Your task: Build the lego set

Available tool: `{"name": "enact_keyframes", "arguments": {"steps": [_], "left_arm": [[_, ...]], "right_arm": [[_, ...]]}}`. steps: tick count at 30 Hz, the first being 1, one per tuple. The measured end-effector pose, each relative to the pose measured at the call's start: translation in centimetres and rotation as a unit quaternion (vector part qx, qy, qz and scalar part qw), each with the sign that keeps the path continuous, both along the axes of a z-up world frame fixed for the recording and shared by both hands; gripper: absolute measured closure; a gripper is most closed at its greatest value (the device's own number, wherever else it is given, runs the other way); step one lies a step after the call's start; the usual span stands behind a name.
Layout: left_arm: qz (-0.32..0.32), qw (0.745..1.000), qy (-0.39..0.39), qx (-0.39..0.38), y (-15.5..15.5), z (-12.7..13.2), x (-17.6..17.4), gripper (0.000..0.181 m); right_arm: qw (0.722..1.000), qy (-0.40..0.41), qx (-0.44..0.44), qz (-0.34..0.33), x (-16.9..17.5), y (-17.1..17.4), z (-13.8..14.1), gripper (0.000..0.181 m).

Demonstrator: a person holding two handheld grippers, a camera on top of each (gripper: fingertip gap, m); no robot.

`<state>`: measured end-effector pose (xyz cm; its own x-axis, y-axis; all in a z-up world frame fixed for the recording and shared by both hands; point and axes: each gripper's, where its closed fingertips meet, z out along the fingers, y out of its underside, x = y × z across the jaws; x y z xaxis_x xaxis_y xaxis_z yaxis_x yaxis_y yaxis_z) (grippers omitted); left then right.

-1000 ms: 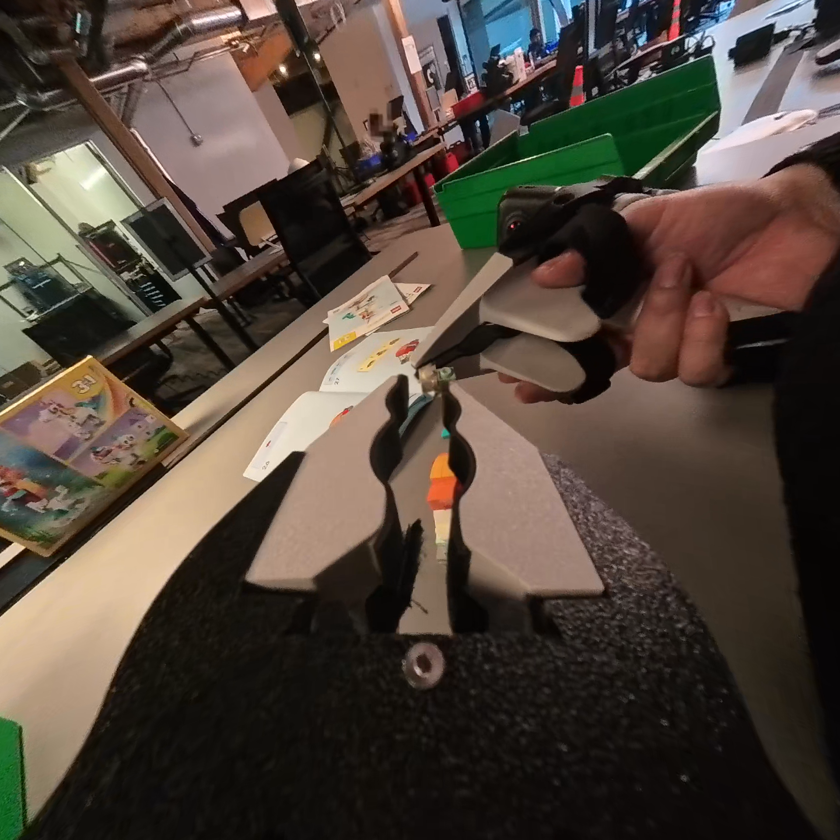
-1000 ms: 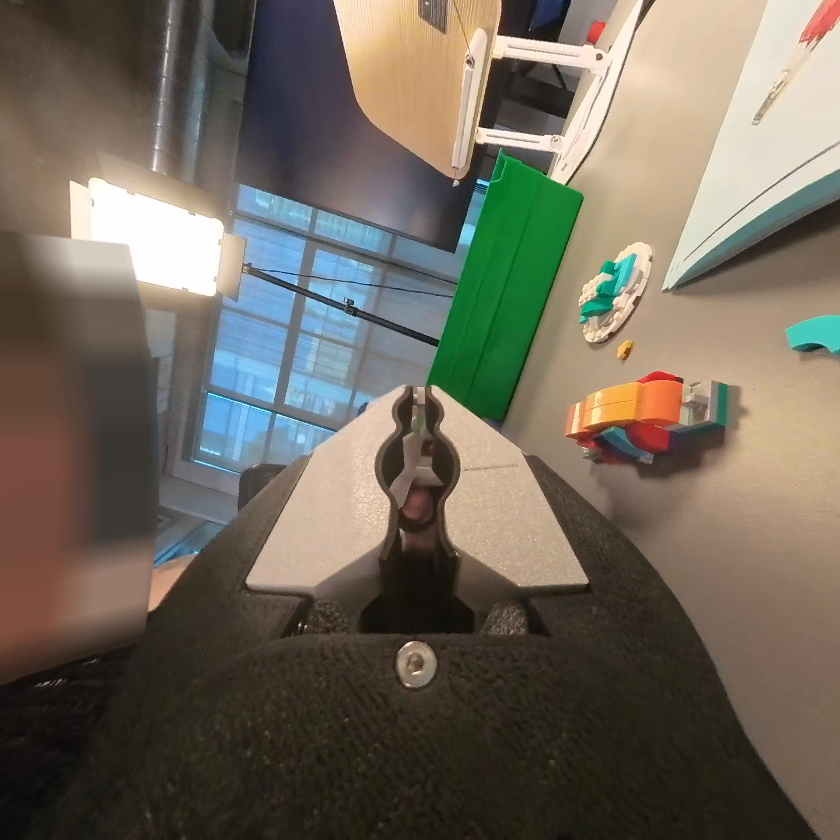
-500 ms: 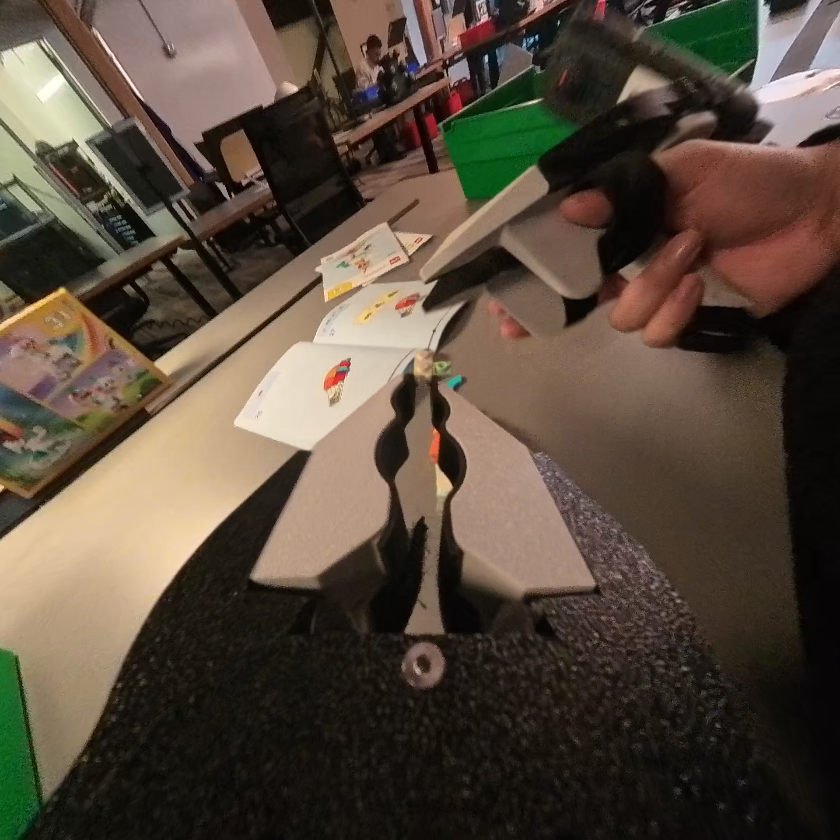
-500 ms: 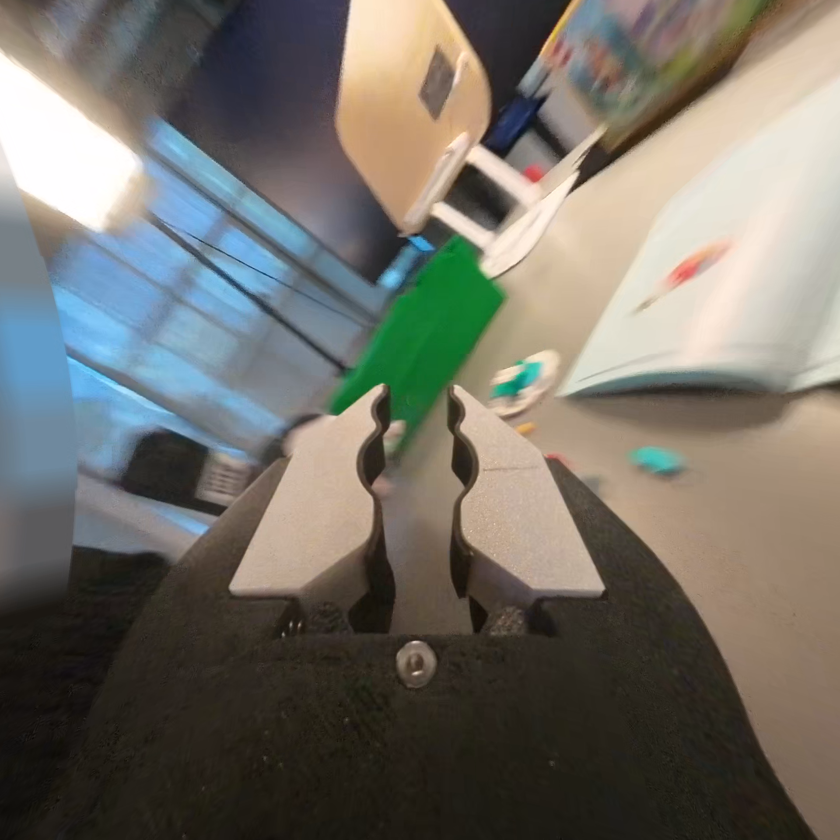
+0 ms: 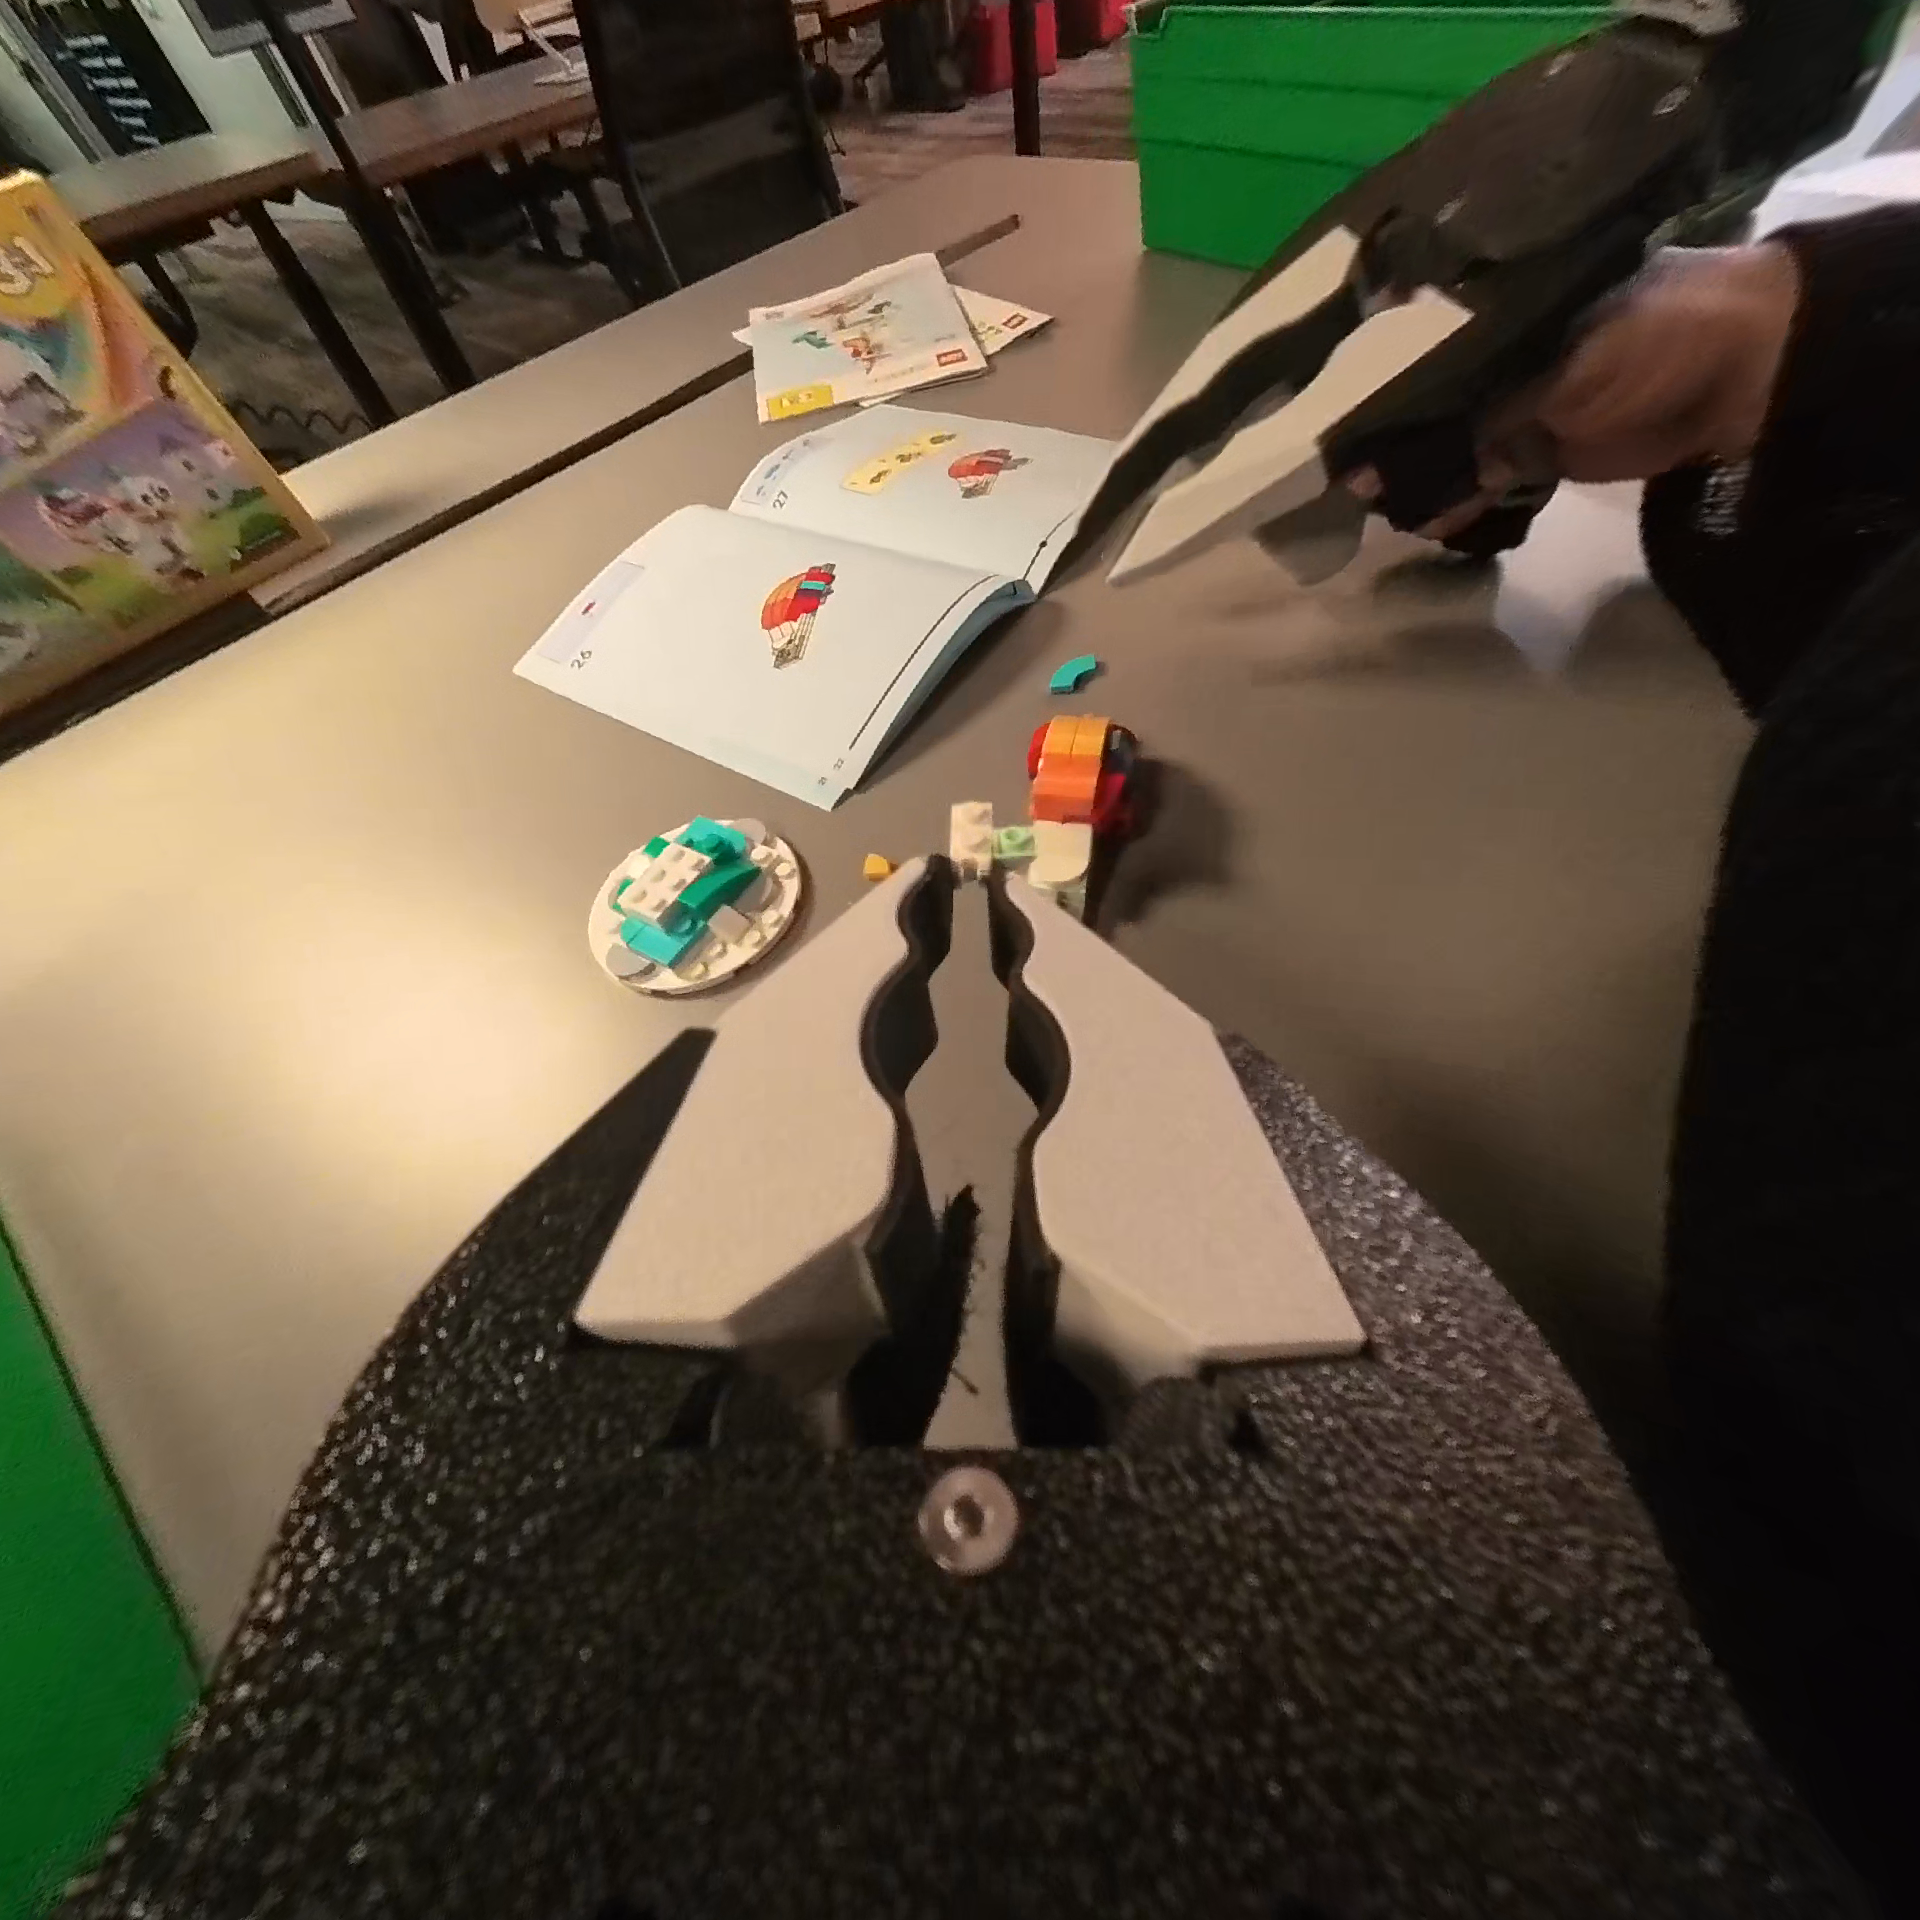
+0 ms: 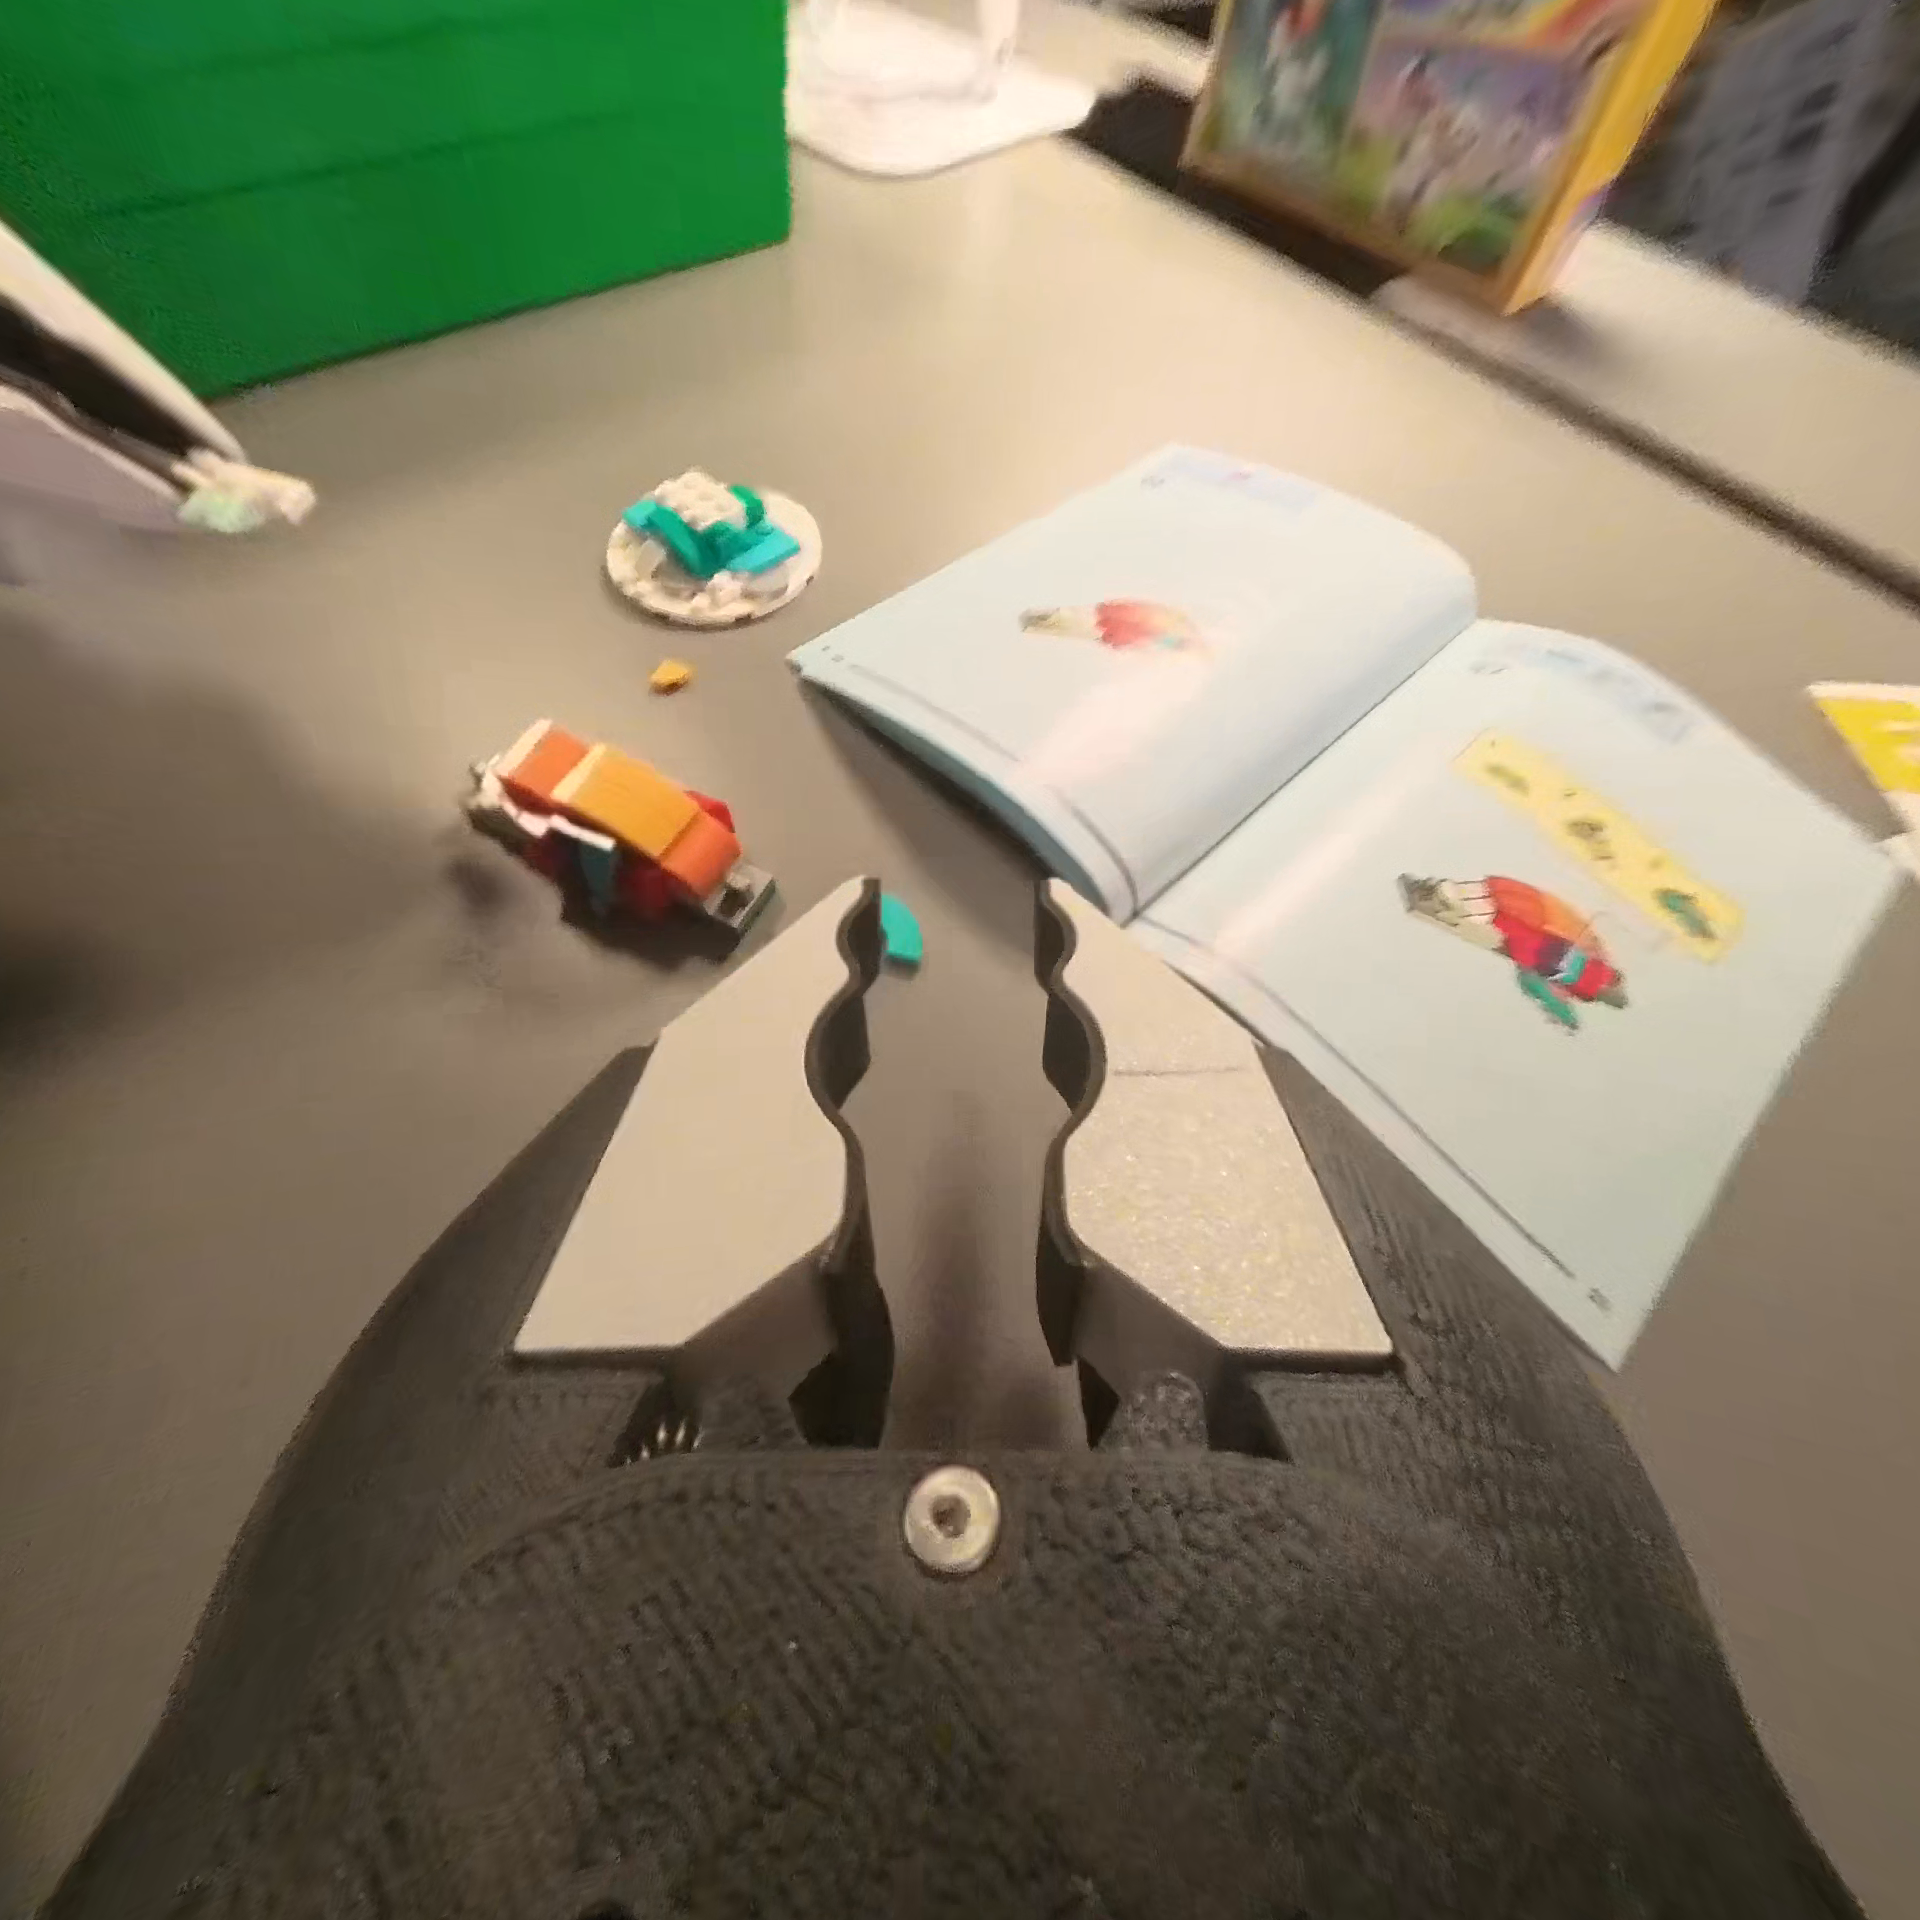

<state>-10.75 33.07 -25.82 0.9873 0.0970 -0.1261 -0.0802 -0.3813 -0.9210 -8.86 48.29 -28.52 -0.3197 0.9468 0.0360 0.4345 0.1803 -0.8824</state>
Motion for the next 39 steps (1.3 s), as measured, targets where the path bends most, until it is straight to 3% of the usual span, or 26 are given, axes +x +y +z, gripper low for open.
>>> {"name": "enact_keyframes", "arguments": {"steps": [6,16,23,39], "left_arm": [[-0.011,1.0,-0.024,0.008,0.4,-0.1,0.5,0.177],[-0.024,0.999,-0.037,0.019,1.5,0.0,1.0,0.177],[-0.025,0.999,-0.035,0.029,1.8,0.1,1.0,0.177],[-0.019,0.998,-0.042,0.052,2.6,0.6,1.3,0.177]], "right_arm": [[0.993,-0.072,0.054,0.077,-0.1,-0.9,-2.7,0.162],[0.987,-0.094,0.048,0.117,-0.6,-1.8,-3.3,0.173],[0.991,-0.078,0.066,0.088,-0.6,-1.5,-3.1,0.175],[0.997,0.053,0.046,-0.03,-0.9,1.5,1.1,0.175]]}}
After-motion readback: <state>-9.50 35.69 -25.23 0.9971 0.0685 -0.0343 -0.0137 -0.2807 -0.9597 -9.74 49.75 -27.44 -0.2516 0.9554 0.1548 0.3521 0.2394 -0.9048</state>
